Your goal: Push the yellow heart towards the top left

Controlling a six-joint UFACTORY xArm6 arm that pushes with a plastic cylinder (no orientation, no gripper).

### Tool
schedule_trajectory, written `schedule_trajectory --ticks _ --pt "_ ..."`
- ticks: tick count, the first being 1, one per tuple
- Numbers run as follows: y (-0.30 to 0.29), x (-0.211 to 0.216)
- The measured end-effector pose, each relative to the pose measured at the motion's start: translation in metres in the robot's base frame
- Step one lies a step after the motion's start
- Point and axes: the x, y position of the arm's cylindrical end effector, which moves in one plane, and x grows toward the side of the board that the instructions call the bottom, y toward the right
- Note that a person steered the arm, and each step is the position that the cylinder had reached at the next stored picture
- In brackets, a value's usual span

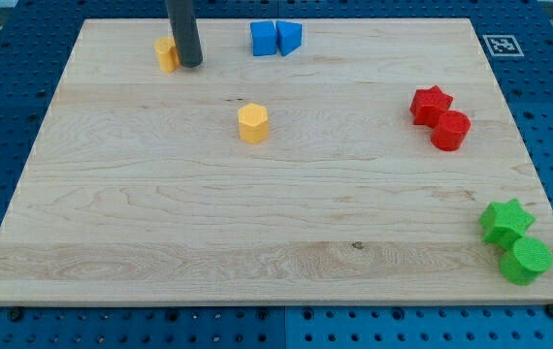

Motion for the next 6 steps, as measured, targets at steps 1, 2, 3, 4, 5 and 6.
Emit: schedule_trajectory --ticks 1,2,3,4,5,6 --pt "0.001 0.019" --pt "0.001 0.020" --pt "0.000 0.007" --pt "-0.011 -0.011" --pt "-0.016 -0.013" --pt "-0.016 0.005"
